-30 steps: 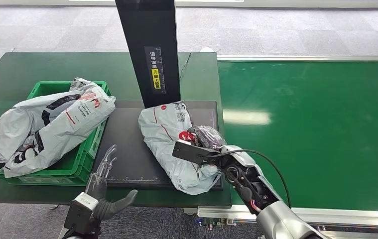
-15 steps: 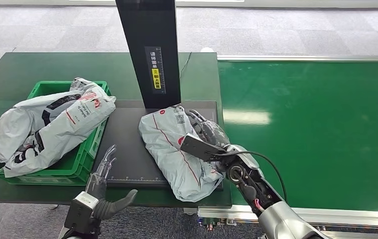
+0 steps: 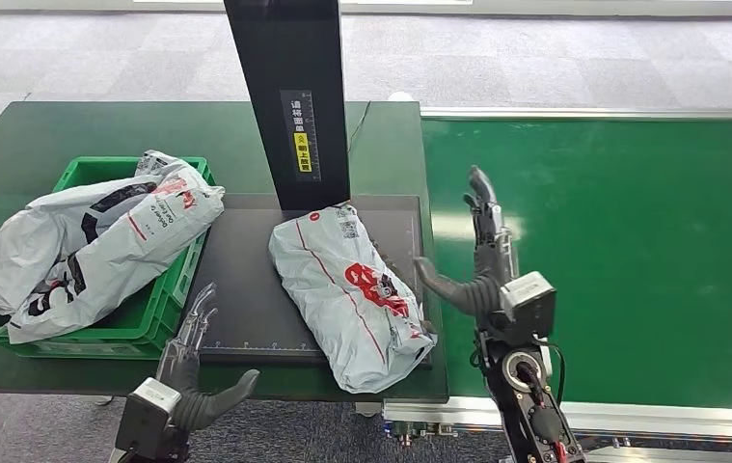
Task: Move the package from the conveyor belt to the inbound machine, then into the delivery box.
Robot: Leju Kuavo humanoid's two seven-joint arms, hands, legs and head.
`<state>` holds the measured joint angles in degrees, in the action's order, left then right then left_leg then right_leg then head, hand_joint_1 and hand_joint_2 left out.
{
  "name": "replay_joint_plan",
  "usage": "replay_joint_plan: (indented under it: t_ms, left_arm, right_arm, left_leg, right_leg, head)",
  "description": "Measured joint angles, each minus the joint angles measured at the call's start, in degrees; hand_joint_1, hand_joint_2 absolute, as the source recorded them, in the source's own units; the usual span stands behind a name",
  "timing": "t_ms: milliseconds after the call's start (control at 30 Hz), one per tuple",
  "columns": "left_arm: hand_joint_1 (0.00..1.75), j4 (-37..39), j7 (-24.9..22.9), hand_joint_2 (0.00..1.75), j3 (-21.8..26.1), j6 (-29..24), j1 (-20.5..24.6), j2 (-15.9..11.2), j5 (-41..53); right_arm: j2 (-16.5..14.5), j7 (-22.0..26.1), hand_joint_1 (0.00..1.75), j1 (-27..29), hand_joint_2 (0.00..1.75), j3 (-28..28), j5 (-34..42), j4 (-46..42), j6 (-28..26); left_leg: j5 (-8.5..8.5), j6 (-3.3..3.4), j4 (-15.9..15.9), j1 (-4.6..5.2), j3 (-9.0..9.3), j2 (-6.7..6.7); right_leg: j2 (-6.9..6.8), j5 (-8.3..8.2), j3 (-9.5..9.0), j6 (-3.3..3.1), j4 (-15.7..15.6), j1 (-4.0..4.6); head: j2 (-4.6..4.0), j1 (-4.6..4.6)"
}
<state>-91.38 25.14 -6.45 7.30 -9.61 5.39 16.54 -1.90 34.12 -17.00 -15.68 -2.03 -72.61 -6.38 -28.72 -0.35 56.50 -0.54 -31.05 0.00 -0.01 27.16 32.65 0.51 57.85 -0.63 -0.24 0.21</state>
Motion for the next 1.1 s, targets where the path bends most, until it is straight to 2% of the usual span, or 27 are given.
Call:
replay_joint_plan:
  t_ms: [67,200,300,433,767,1067,1100]
  left_arm:
    - [0.0,-0.6,-0.7,1.75,-0.13,-1.54,-0.2,-0.02,3.27]
    - [0.0,-0.85,-5.03,1.75,-2.49,-5.77,1.37,-0.19,16.24]
    - [0.0,0.98,-8.28,1.75,-5.87,-6.84,4.91,-0.34,23.1]
    - [0.0,7.55,-11.09,1.75,-11.03,-7.4,11.62,-0.48,28.4]
    - [0.0,28.03,-12.58,1.75,-20.57,-7.5,29.56,-1.01,29.82]
    - [0.0,41.89,-14.22,1.75,-27.31,-5.28,39.26,-0.95,31.41]
    - [0.34,42.98,-14.22,1.75,-27.78,-5.28,39.84,-0.94,31.46]
  right_arm:
    - [-0.39,0.05,0.0,2.22,1.75,2.35,2.08,-1.93,-0.02]
    - [-2.13,0.46,0.0,6.61,1.75,6.74,4.2,-3.7,0.16]
    - [-3.51,0.38,0.0,8.18,1.75,8.91,4.62,-3.72,0.66]
    - [-5.16,-0.18,0.0,8.68,1.75,10.84,5.08,-3.32,1.89]
    - [-7.13,-1.66,0.0,8.88,1.75,13.95,5.42,-2.16,3.95]
    - [-8.13,-2.45,0.0,7.75,1.75,15.96,5.61,-0.38,4.73]
    - [-8.16,-2.49,0.0,7.71,1.75,16.12,5.61,-0.3,4.74]
  left_leg:
    - [0.0,0.0,0.0,0.0,0.01,0.0]
    - [0.0,0.0,0.0,0.0,-0.01,-0.02]
    - [0.01,0.0,0.0,0.0,0.0,-0.01]
    - [0.05,0.0,0.0,0.01,0.05,-0.01]
    - [0.07,0.01,0.01,0.0,0.03,0.01]
    - [0.08,0.01,0.01,0.0,0.03,0.01]
    - [0.08,0.01,0.01,0.0,0.03,0.01]
  right_leg:
    - [0.0,0.0,0.0,0.0,0.0,0.0]
    - [-0.02,0.0,0.01,0.0,-0.01,0.0]
    - [-0.01,-0.02,0.01,-0.02,-0.01,0.0]
    - [-0.01,-0.05,-0.01,-0.03,-0.01,-0.01]
    - [0.0,-0.09,0.0,-0.06,0.0,0.0]
    - [0.0,-0.09,-0.02,-0.06,0.0,0.0]
    - [-0.01,-0.09,-0.03,-0.06,0.0,0.0]
  head:
    - [0.0,0.0]
    - [0.0,-0.01]
    - [0.0,0.0]
    - [0.0,0.0]
    - [0.0,-0.01]
    - [0.0,-0.01]
    - [0.0,-0.02]
